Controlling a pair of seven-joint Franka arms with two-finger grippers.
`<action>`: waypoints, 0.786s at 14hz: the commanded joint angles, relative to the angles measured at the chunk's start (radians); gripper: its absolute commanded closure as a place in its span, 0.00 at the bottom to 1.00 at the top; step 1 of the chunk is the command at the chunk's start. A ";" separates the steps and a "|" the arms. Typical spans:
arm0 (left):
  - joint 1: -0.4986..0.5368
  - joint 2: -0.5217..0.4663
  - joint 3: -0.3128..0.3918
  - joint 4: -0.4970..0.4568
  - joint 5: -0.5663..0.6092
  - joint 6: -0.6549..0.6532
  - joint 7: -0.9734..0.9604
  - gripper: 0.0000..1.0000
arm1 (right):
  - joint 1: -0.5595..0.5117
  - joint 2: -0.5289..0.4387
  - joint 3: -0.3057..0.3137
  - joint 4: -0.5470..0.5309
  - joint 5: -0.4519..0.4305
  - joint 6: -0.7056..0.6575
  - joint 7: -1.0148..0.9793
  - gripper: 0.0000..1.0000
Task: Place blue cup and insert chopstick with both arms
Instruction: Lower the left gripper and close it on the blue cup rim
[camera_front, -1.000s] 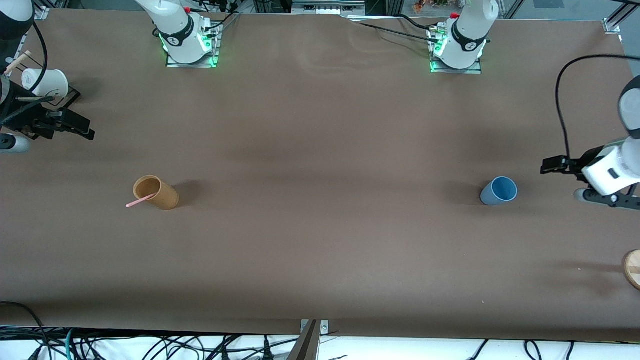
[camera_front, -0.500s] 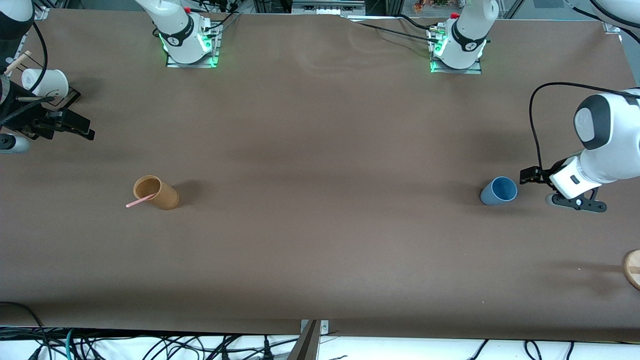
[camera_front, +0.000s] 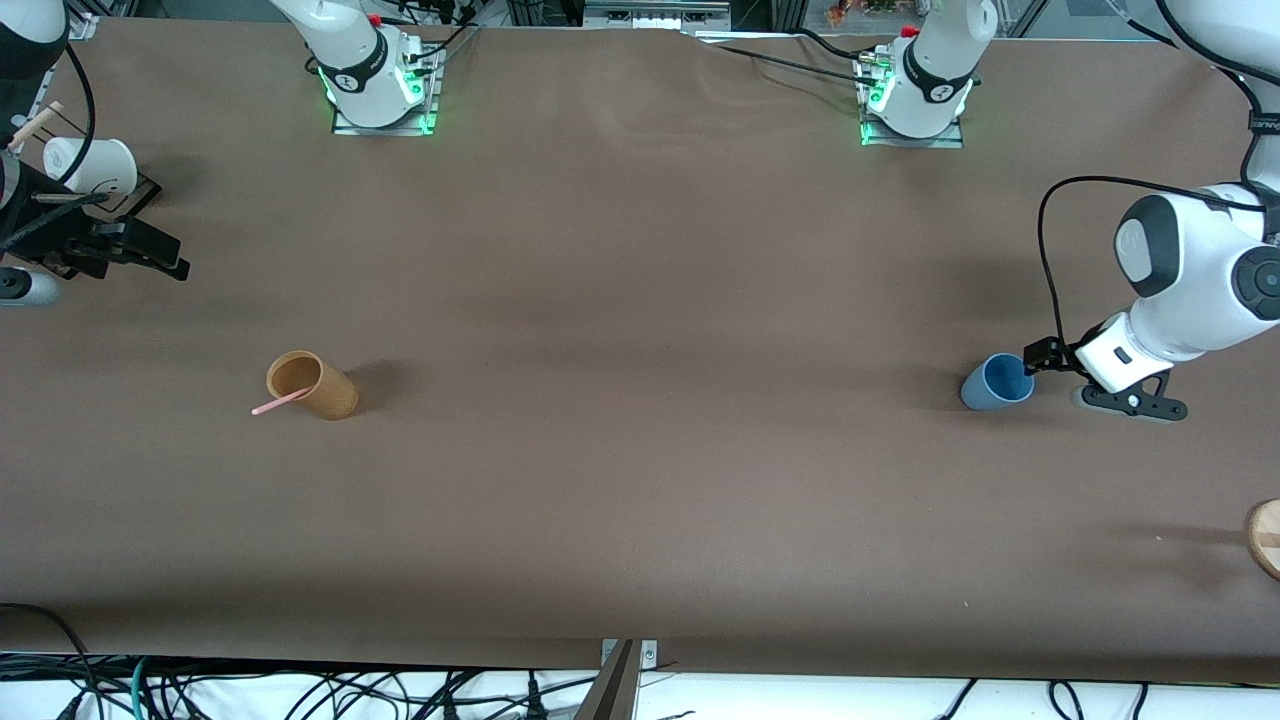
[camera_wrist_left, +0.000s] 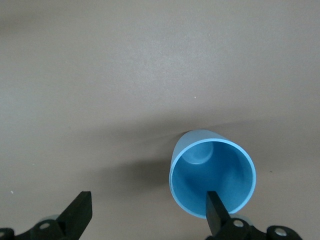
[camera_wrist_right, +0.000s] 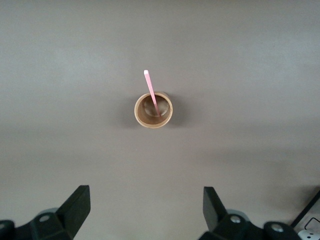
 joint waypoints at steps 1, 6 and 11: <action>0.002 0.011 -0.004 -0.016 0.026 0.048 0.012 0.00 | -0.006 0.008 0.004 0.028 0.004 -0.023 -0.011 0.00; -0.006 0.030 -0.004 -0.048 0.026 0.117 0.012 0.00 | -0.006 0.008 0.004 0.028 0.002 -0.023 -0.011 0.00; -0.006 0.050 -0.004 -0.074 0.024 0.190 0.011 0.00 | -0.006 0.008 0.004 0.028 0.002 -0.023 -0.011 0.00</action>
